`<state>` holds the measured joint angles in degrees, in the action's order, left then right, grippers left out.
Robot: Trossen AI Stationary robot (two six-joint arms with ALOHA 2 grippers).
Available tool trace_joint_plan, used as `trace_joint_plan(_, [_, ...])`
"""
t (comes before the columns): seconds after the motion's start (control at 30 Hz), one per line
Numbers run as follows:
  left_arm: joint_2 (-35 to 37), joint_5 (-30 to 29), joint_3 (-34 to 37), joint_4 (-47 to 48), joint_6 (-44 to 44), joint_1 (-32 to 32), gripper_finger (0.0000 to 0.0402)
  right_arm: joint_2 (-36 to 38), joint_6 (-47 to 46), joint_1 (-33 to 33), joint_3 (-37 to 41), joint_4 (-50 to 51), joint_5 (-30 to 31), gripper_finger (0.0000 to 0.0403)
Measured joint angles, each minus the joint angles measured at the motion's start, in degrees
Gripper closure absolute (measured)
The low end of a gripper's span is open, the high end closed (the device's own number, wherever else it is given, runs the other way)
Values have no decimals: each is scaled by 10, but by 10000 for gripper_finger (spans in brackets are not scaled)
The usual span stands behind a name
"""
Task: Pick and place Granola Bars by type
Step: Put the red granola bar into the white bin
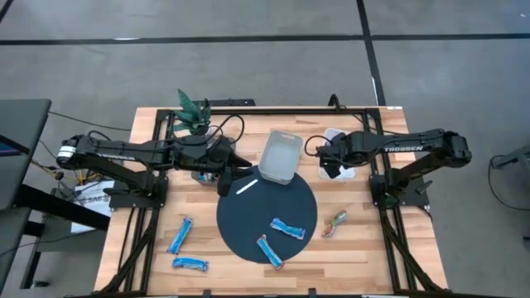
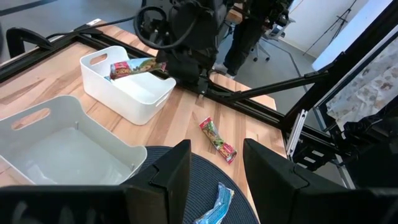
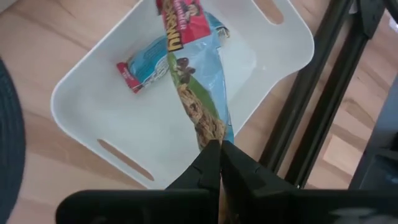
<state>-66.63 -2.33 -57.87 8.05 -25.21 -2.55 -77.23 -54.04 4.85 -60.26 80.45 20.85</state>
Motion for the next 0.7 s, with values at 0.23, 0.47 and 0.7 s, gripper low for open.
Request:
trace_joint_plan(0.23, [0, 0, 0, 0, 5, 0, 262, 0, 61, -11, 0, 1, 0, 376])
trace_joint_plan(0.47, [0, 1, 0, 0, 7, 0, 262, 0, 26, 1, 0, 1, -4, 268])
trace_joint_plan(0.7, [0, 4, 0, 3, 8, 0, 262, 0, 135, -43, -11, -2, -51, 201])
